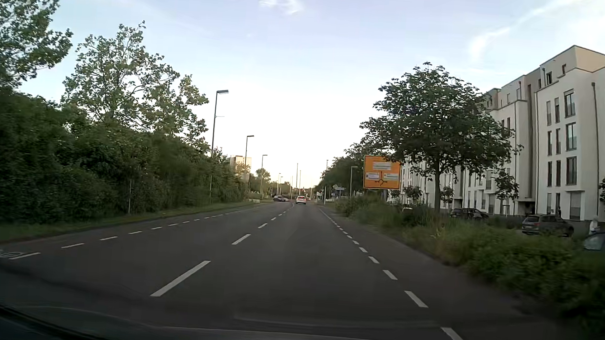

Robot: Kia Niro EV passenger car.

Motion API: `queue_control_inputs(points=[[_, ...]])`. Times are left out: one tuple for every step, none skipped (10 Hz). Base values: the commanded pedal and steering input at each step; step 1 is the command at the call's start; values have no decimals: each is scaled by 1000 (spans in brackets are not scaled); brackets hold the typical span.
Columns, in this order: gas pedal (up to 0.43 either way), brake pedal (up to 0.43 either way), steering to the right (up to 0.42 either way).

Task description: Follow the waypoints while adhering to traffic rules and regulations

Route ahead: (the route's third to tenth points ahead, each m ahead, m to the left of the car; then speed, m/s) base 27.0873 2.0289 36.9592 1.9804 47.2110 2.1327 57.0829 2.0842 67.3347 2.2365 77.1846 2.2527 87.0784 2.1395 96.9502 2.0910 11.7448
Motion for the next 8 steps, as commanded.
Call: queue_control_inputs(points=[[0, 0, -3], [0, 0, -3], [0, 0, -3], [0, 0, -3], [0, 0, -3], [0, 0, -3], [0, 0, -3], [0, 0, -3]])
